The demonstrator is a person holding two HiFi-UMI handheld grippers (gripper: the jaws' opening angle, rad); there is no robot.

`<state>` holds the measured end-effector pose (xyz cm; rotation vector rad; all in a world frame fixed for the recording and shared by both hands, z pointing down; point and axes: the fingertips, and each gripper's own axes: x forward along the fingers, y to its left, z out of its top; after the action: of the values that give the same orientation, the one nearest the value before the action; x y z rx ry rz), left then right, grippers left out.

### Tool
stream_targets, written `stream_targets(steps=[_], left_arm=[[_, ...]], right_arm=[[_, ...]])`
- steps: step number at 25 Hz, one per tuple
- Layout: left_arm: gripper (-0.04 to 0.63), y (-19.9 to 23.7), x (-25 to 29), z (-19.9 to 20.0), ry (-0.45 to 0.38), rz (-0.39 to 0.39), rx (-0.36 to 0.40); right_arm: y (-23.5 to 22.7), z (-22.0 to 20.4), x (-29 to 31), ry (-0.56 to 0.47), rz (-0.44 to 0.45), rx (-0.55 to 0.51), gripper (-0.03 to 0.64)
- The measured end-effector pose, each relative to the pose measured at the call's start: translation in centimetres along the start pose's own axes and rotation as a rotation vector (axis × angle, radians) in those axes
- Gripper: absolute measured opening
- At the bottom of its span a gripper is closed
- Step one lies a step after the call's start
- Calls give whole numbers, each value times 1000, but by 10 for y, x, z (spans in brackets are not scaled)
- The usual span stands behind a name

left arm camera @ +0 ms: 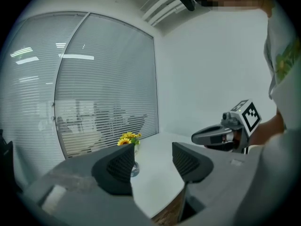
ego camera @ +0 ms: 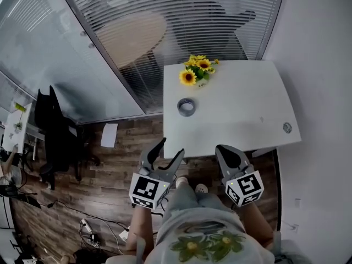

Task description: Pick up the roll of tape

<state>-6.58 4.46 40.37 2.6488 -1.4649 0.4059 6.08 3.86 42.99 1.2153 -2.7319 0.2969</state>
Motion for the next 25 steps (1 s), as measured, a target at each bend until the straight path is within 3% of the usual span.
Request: stream_targets(steps=[18, 25], left_arm=[[252, 23, 43, -7, 46, -22, 7], [252, 39, 64, -16, 63, -34, 47]], right_arm=[[-20, 5, 31, 18, 4, -5, 0], [-37, 1, 46, 44, -14, -4, 0]])
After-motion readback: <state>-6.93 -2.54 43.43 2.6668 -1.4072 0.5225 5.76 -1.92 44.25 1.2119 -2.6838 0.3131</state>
